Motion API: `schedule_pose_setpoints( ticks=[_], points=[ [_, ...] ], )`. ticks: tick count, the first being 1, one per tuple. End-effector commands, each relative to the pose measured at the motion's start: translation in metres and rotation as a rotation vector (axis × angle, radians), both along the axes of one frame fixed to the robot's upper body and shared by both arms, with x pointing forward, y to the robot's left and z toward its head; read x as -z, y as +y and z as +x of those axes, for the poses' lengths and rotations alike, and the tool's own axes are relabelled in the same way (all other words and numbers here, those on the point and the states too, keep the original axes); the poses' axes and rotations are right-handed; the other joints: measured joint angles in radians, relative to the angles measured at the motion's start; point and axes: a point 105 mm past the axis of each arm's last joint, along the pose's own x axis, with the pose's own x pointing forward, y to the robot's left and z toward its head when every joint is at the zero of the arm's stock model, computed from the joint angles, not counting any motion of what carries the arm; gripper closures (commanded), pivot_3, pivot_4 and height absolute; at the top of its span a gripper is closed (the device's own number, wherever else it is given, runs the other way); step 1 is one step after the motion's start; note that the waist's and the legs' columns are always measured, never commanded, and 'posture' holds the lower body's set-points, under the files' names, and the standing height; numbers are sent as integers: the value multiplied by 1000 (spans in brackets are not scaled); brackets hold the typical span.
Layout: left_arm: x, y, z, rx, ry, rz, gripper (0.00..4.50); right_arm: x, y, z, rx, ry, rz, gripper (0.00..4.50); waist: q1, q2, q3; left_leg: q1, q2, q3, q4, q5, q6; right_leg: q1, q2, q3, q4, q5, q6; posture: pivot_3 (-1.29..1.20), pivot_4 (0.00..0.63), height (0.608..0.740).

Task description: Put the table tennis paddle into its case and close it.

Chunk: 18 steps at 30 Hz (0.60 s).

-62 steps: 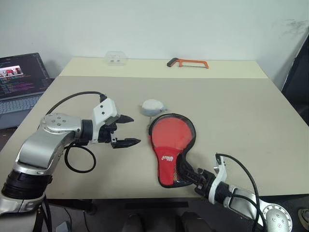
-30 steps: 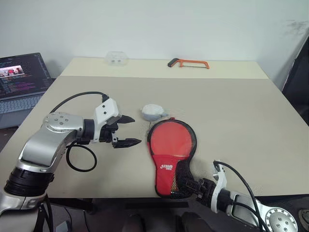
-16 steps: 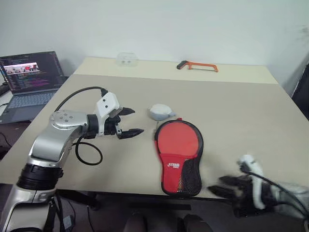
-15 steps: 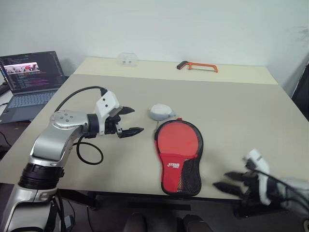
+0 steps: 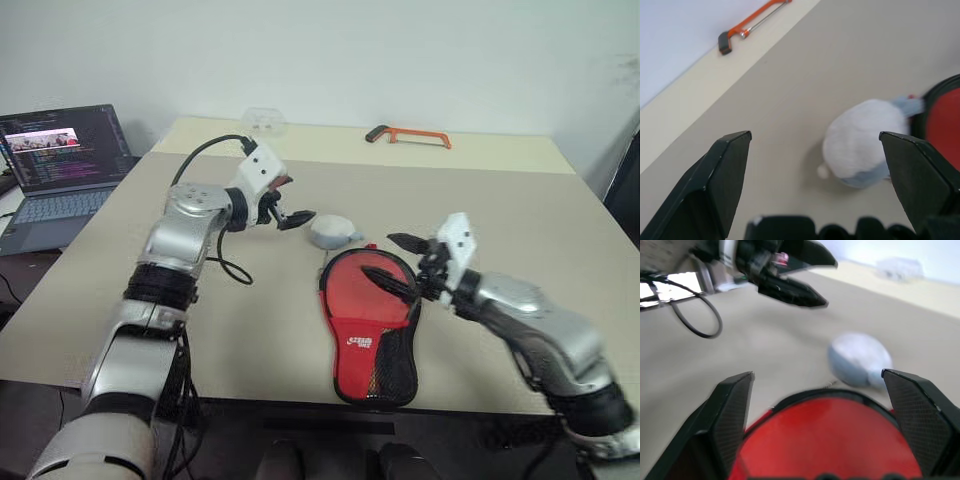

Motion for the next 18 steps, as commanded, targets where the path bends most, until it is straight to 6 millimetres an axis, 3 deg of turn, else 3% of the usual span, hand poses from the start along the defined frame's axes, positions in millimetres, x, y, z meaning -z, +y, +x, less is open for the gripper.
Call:
schedule_pose_setpoints(
  ticks=[1, 4, 8, 13, 18],
  points=[
    [-11, -22, 9, 60, -22, -9, 0, 27, 11, 9, 59, -15, -51, 18, 4, 0, 0, -2, 0, 0, 0, 0, 0, -2, 0, 0, 0, 0, 0, 0, 150, 740],
    [1, -36, 11, 111, 25, 20, 0, 46, 22, 4, 44, 48, -41, 18, 3, 0, 0, -14, 0, -1, 4, 0, 0, -12, 0, -1, 3, 0, 0, 0, 150, 740],
    [13, -50, 7, 175, 82, 0, 0, 66, 32, -4, 15, 98, -74, 18, -2, 1, 0, -14, 0, -1, 5, 0, 0, -12, 0, -1, 3, 0, 0, 0, 150, 740],
    [32, -51, 6, 183, 128, 59, 0, 69, 35, -6, 29, 106, -75, 18, -5, 1, 0, -12, 0, -3, 6, 0, 0, -10, 1, -3, 7, 0, 0, 0, 150, 740],
    [52, -44, 14, 101, 82, 249, 0, 68, 31, -3, 52, 104, -84, 18, -4, 1, 0, -12, 0, -4, 7, 0, 0, -9, 1, -3, 7, 0, 0, 0, 150, 740]
  ],
)
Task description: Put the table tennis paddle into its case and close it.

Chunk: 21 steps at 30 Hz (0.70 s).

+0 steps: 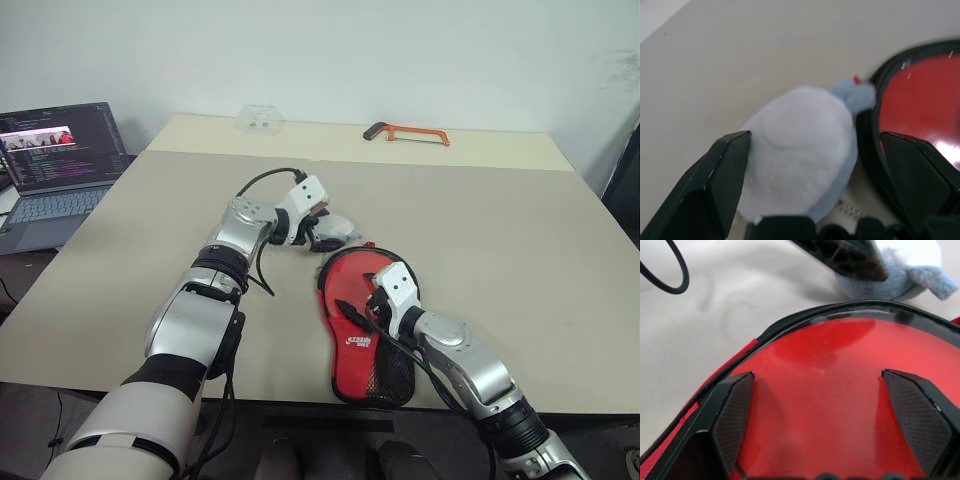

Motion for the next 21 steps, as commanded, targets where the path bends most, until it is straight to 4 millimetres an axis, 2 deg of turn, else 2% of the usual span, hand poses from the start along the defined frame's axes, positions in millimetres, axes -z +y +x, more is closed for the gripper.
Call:
schedule_pose_setpoints(
  ticks=[1, 4, 11, 13, 17, 21],
  points=[
    [-8, -3, 10, -42, -112, 108, 0, 1, -2, 0, 13, 8, -6, 18, 1, 0, 0, 0, 0, 0, 0, 0, 0, 0, 0, 0, 0, 0, 0, 0, 150, 740],
    [-10, -11, 17, -90, -155, 142, 0, 4, -6, 3, 31, 3, -31, 18, 4, 0, 0, 0, 0, -1, 1, 0, 0, 0, 0, -1, 0, 0, 0, 0, 150, 740],
    [4, -29, 17, -131, -131, 134, 0, 7, -10, 4, 60, 14, -43, 18, 4, 0, 0, 0, 0, -1, 1, 0, 0, 1, 0, -1, 0, 0, 1, 0, 150, 740],
    [11, -28, 18, -172, -122, 149, 0, 8, -12, 3, 66, 21, -41, 18, 4, 0, 0, 0, -1, -1, 1, 0, 0, 1, 0, -1, 0, 0, 1, 0, 150, 740],
    [20, -25, 20, -220, -123, 184, 868, 9, -16, 2, 85, 30, -42, 0, 4, 0, -1, 0, -1, -2, 1, 0, 0, 2, 0, -1, 0, 0, 1, 0, 150, 740],
    [20, -21, 24, -272, -154, 209, 2319, 12, -18, 2, 99, 43, -53, 0, 4, 0, -1, 1, -1, -2, 1, 0, 0, 3, 0, -2, 0, 0, 1, 0, 150, 740]
  ],
)
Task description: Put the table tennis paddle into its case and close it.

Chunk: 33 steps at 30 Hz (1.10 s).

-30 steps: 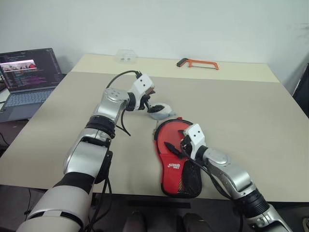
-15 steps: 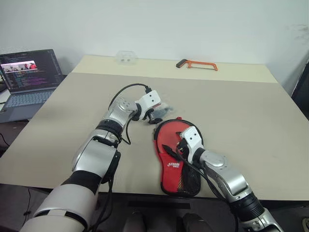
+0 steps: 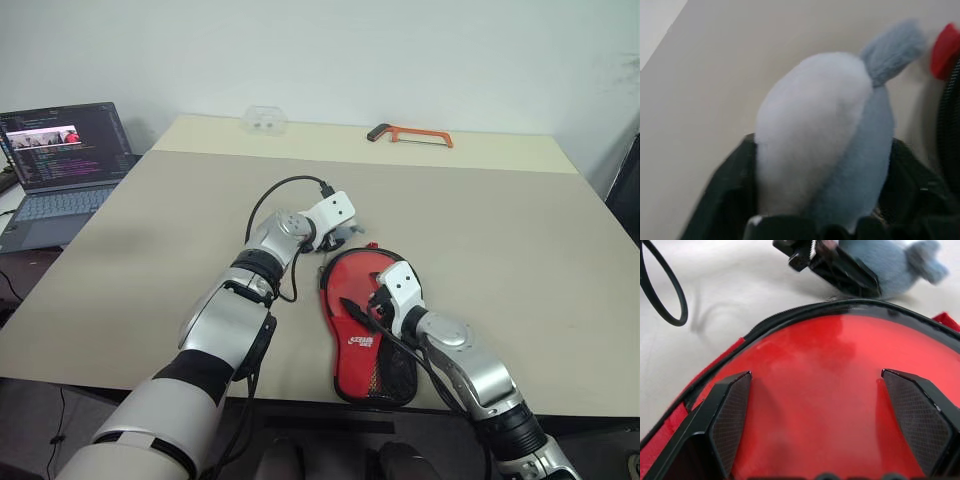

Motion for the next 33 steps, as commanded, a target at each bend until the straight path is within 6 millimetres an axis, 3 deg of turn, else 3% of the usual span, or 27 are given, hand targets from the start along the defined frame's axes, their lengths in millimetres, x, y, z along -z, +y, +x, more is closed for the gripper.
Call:
schedule_pose_setpoints(
  ticks=[1, 4, 7, 15, 22, 30, 33],
  points=[
    [0, 3, 3, -42, -26, 41, 2667, 10, -8, 0, 35, 35, -40, 0, 0, 0, 0, 1, 0, 0, 0, 0, 0, 1, 0, 0, 0, 0, 0, 0, 150, 740],
    [-6, 0, 6, -66, -60, 32, 3500, 13, -8, -1, 32, 47, -53, 0, 0, 0, 0, 6, 0, 0, 0, 0, 0, 5, 0, 0, 0, 0, 0, 0, 150, 740],
    [-19, -9, 10, -69, -140, 49, 3919, 19, -9, -1, 27, 69, -97, 0, -1, 0, 0, 13, 0, 0, -1, 0, 0, 13, 0, 0, -1, -2, 3, 0, 150, 740],
    [-46, -47, 11, -10, -363, 144, 3947, 24, 0, -5, -29, 83, -138, 0, 0, 0, 0, 14, -1, 0, -1, 0, 0, 13, 0, 1, -1, -1, 6, 0, 150, 740],
    [-70, -93, 2, 61, -558, 157, 3952, 26, 11, -15, -83, 101, -148, 0, 0, 0, 0, 14, -1, 2, -3, 0, 0, 13, 0, 3, -4, -1, 6, 0, 150, 740],
    [-67, -127, -14, 163, -673, 191, 3952, 25, 15, -17, -88, 111, -145, 0, 0, 0, 0, 14, -1, 3, -4, 0, 0, 12, 0, 4, -4, -2, 6, 0, 150, 740],
    [-56, -153, -30, 283, -675, 189, 3952, 27, 17, -20, -91, 126, -138, 0, 2, 0, 0, 14, -1, 4, -4, -1, -1, 12, 0, 4, -4, -2, 6, 0, 150, 740]
  ],
)
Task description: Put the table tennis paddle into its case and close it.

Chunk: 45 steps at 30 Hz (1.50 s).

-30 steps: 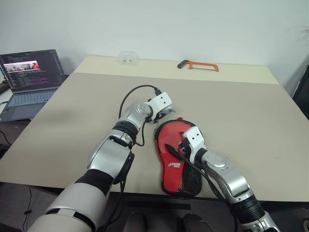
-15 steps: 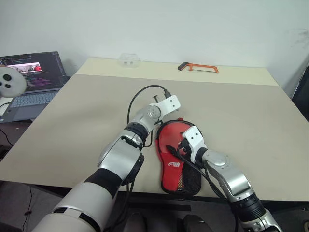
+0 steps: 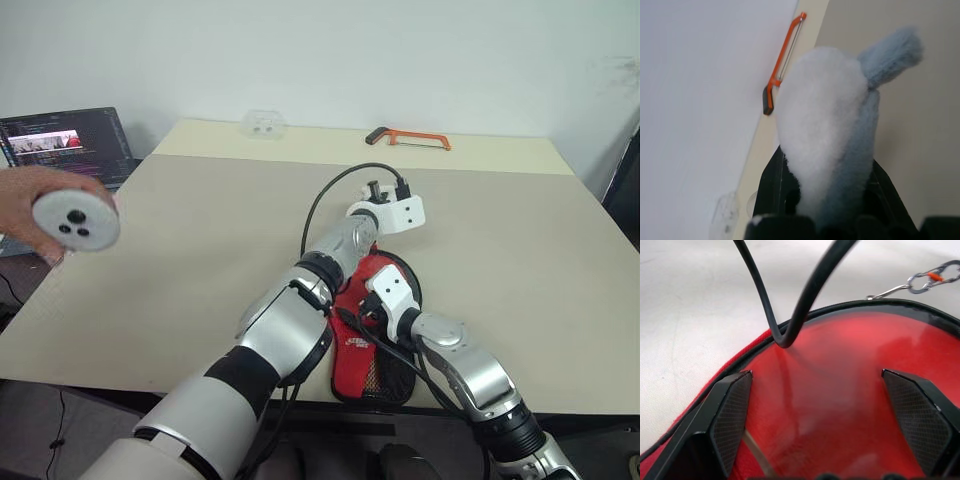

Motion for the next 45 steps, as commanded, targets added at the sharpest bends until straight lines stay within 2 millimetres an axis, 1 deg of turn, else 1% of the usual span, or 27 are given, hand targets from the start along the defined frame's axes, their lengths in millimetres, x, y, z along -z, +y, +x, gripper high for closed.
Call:
schedule_pose_setpoints(
  ticks=[1, 2, 4, 5, 7, 10, 12, 13, 19, 21, 23, 26, 30, 33, 35, 36, 37, 40, 43, 44, 45],
  points=[
    [-11, -41, -20, 162, -60, 14, 3952, 24, 3, -10, -10, 95, -39, 0, 4, 0, 0, 0, 0, 0, 0, 0, 0, 0, 0, 0, 0, 0, 0, 0, 150, 740],
    [-8, -41, -20, 160, -46, 22, 3952, 24, 3, -10, -10, 96, -38, 0, 4, 0, 0, 0, 0, 0, 0, 0, 0, 0, 0, 0, 0, 0, 0, 0, 150, 740],
    [5, -33, -17, 133, 4, 88, 3952, 25, 4, -10, -10, 99, -37, 0, 0, 0, 0, 0, -1, 1, 0, 0, 0, 0, 0, 1, 0, 0, 0, 0, 150, 740],
    [9, -30, -16, 125, 16, 108, 3952, 25, 4, -10, -10, 99, -37, 0, 0, 0, 0, 0, 0, 1, 0, 0, 0, 0, 0, 1, 0, 0, 0, 0, 150, 740],
    [22, -19, -13, 96, 89, 166, 3952, 26, 5, -9, -15, 99, -37, 0, -1, 0, 0, 1, 0, 1, 0, 0, 0, 0, 0, 1, 0, 0, 0, 0, 150, 740],
    [25, -8, -10, 82, 125, 190, 3952, 27, 6, -8, -24, 99, -35, 0, -9, 0, 0, 1, 0, 1, -1, 0, 0, 0, 0, 2, 0, 0, 1, 0, 150, 740],
    [22, -4, -8, 77, 130, 173, 3192, 28, 8, -7, -33, 100, -36, 0, -12, 0, 0, 1, 0, 1, -1, 0, 0, 0, 0, 2, 0, 0, 1, 0, 150, 740],
    [19, -2, -6, 69, 123, 162, 2923, 28, 9, -7, -38, 101, -36, 0, -13, 0, 0, 1, 0, 1, -1, 0, 0, 0, 0, 1, 0, 0, 0, 0, 150, 740],
    [5, 3, -1, 57, 60, 151, 619, 30, 12, -7, -61, 106, -40, 0, -19, 0, 0, 1, 0, 1, -1, 0, 0, 0, 0, 2, 0, 0, 1, 0, 150, 740],
    [0, 4, 0, 67, 54, 148, 21, 32, 11, -8, -69, 110, -45, 0, -21, 0, 0, 1, 0, 1, -1, 0, 0, 0, 0, 2, 0, 0, 1, 0, 150, 740],
    [-2, 4, -1, 101, 88, 146, 21, 33, 11, -8, -82, 114, -53, 0, -23, 0, 0, 1, 0, 1, -1, 0, 0, 0, 0, 2, 0, 0, 1, 0, 150, 740],
    [-11, 3, -3, 148, 126, 114, 21, 36, 7, -9, -95, 116, -63, 0, -24, 0, 0, 1, 0, 1, -1, 0, 0, 0, 0, 2, 0, 0, 1, 0, 150, 740],
    [-40, 6, -7, 250, 201, -6, 21, 41, 2, -10, -112, 123, -86, 0, -24, 0, 0, 1, 0, 2, -2, 0, 0, 0, 0, 2, -1, 0, 1, 0, 150, 740],
    [-66, 14, -12, 336, 251, -103, 21, 41, -3, -9, -120, 120, -95, 0, -23, 1, 0, 1, 0, 1, -2, 0, 0, 0, 0, 1, -1, 0, 1, 0, 150, 740],
    [-81, 25, -16, 396, 281, -145, 21, 35, -11, -6, -122, 107, -98, 0, -23, 1, 0, 1, 0, 2, -3, 0, 0, 0, 0, 2, -1, 0, 1, 0, 150, 740],
    [-87, 33, -19, 423, 301, -162, 21, 29, -17, -5, -127, 96, -101, 0, -23, 1, 0, 1, 0, 2, -3, 0, 0, 0, 0, 1, -2, 0, 1, 0, 150, 740],
    [-91, 44, -21, 444, 322, -175, 21, 19, -23, -3, -135, 78, -102, 0, -24, 1, 0, 1, 0, 2, -3, 0, 0, 0, 0, 1, -2, 0, 1, 0, 150, 740],
    [-92, 74, -29, 487, 397, -208, 21, -15, -46, 0, -157, 25, -102, 0, -25, 3, 1, 1, 0, 2, -3, 0, 0, 0, 0, 2, -1, 0, 0, 0, 150, 740],
    [-76, 96, -40, 507, 486, -238, 21, -49, -67, -7, -216, -5, -111, 0, -21, 3, 2, 1, 0, 2, -3, 0, 0, 0, -1, 1, -1, 2, -3, 0, 150, 740],
    [-68, 101, -43, 502, 511, -236, 21, -58, -74, -10, -232, -12, -117, 0, -20, 4, 2, 1, 0, 1, -2, 0, 0, 0, -1, 1, -1, 2, -3, 0, 150, 740],
    [-54, 106, -46, 485, 543, -233, 21, -70, -83, -12, -239, -19, -120, 0, -20, 4, 2, 1, 0, 1, -2, 0, 0, 0, -1, 1, -1, 2, -3, 0, 150, 740]
  ],
)
